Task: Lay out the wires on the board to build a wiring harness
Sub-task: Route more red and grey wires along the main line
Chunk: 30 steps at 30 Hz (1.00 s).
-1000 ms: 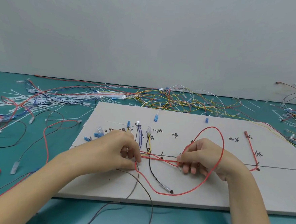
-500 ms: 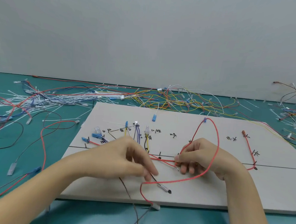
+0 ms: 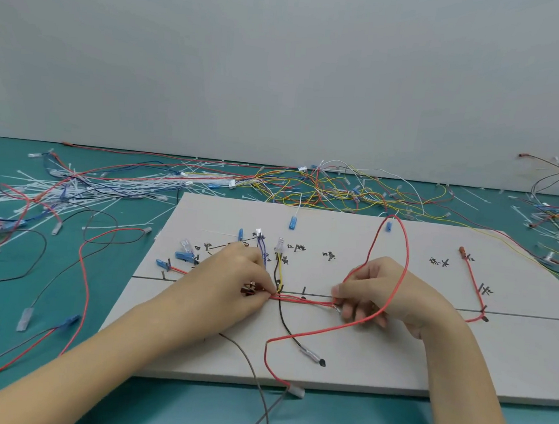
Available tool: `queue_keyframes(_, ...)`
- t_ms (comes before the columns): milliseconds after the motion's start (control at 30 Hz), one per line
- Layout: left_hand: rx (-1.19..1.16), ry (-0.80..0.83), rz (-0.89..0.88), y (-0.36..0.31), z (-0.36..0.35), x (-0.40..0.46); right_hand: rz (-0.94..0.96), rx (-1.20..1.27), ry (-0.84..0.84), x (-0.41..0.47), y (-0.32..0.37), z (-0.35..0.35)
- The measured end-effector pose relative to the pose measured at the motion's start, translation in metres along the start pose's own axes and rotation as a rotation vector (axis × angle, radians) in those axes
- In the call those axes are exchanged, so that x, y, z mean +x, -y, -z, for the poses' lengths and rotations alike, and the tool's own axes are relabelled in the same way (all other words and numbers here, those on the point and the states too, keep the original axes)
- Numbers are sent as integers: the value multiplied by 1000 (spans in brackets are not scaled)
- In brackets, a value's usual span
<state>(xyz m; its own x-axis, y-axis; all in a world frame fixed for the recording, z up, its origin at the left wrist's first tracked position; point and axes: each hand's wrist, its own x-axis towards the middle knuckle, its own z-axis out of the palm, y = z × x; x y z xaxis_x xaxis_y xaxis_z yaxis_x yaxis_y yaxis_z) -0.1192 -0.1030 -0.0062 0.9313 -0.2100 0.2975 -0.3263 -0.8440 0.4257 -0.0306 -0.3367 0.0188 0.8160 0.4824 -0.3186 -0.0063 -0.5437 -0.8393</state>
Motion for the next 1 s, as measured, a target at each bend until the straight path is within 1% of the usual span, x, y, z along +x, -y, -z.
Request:
queue_keyframes(200, 91, -52, -104, -6, -1, -1, 45, 121, -129, 2, 4, -1)
queue_keyframes(267, 105, -53, -127, -7, -1, 0, 61, 139, -186, 5, 6, -3)
queue_keyframes(367, 202, -38, -179, -7, 0, 0, 105, 148, -246, 13, 12, -5)
queue_keyframes(467, 352, -66, -264, -10, 0, 0, 151, 98, -276, 24, 18, -5)
queue_keyframes(533, 447, -97, -312, -14, -1, 1, 162, 20, -290, 34, 21, -7)
queue_keyframes(600, 470, -118, -331, -16, -3, 3, 175, -61, -298, 46, 24, -11)
queue_keyframes(700, 409, -132, -303, -14, -5, 6, 222, -124, -276, 63, 30, -20)
queue_keyframes(867, 84, -50, -58, -3, -10, 15, 310, -134, -268, 83, 35, -34)
queue_keyframes(933, -23, -54, 0, 1, -12, 20, 323, -151, -278, 86, 33, -37)
queue_keyframes(1000, -82, -66, 73, 6, -10, 25, 321, -154, -283, 87, 30, -37)
